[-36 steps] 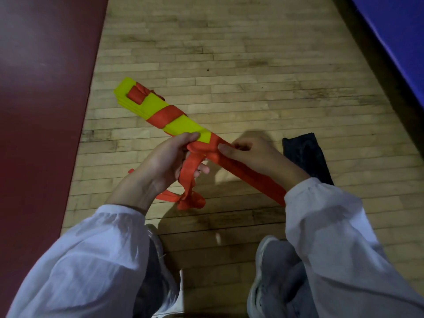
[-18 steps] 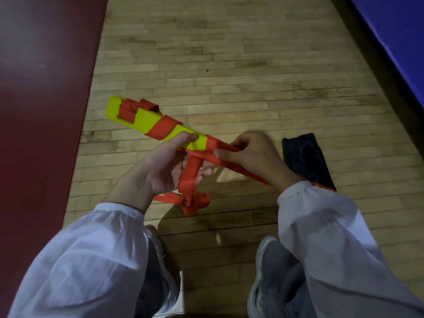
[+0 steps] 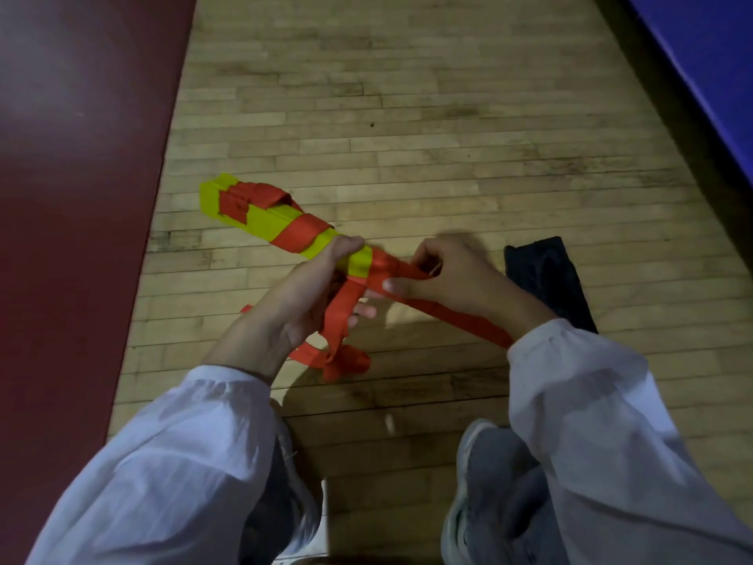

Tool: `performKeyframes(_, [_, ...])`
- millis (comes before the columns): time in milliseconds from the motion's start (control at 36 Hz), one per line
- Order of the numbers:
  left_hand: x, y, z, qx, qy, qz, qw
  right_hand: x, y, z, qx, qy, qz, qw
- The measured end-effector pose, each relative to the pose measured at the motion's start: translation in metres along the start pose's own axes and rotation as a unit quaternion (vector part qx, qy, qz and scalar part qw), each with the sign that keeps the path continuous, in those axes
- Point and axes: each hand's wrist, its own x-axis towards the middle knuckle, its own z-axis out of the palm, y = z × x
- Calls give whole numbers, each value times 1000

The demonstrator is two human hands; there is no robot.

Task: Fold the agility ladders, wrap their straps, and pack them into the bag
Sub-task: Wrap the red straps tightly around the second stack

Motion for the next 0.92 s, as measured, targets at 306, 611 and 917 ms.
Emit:
performKeyframes(306, [-5,0,3,52,-8,50,997,-4,-1,-6,80,-158,59,982])
performKeyframes(611, [-8,8,0,17,-47,-5,999,-4,-1,-4,68,-88,35,993])
performKeyframes(917, [-6,9,-2,33,-28,-43,998,-1,0,-1,25,-15,34,999])
